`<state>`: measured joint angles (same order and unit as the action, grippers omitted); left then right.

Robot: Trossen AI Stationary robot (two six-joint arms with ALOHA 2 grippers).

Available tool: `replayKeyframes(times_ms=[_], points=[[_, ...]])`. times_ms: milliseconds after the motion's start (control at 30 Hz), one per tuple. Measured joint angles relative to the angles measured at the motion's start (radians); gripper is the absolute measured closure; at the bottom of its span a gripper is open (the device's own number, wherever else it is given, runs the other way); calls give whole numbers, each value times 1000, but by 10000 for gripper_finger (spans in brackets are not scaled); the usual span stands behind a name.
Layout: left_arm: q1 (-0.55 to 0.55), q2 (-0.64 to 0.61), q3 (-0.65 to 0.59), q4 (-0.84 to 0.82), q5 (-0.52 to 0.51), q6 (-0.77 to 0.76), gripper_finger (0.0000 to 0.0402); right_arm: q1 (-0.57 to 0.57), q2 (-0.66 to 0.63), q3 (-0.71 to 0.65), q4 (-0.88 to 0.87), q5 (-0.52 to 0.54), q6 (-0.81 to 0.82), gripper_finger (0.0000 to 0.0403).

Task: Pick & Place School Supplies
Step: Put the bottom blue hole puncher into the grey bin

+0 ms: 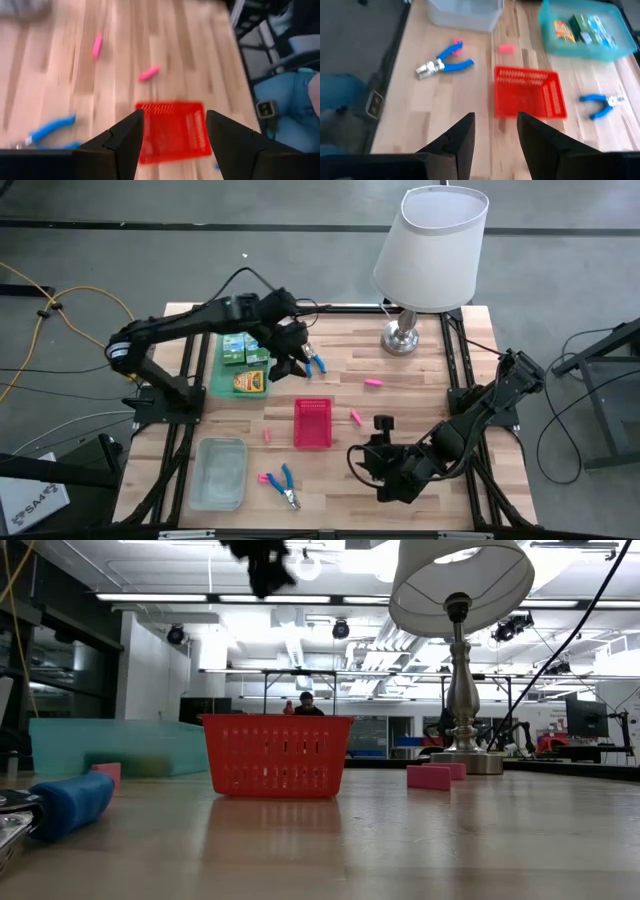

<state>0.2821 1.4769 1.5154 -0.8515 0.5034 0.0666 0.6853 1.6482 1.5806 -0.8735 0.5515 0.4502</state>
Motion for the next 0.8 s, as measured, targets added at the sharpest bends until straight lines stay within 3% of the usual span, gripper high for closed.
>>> replayKeyframes(times_ms=[133, 367, 433, 800], points=[[-127, -68, 1, 92, -142, -58, 193, 0, 0, 0, -51, 0, 26, 264], [-373, -91, 0, 131, -659, -162, 193, 0, 0, 0, -60, 15, 18, 264], [-427, -79, -1, 134, -748, -193, 193, 0, -1, 0, -61, 26, 17, 264], [-597, -77, -143, 270, -837, -326, 193, -30, -2, -93, -64, 29, 64, 264]])
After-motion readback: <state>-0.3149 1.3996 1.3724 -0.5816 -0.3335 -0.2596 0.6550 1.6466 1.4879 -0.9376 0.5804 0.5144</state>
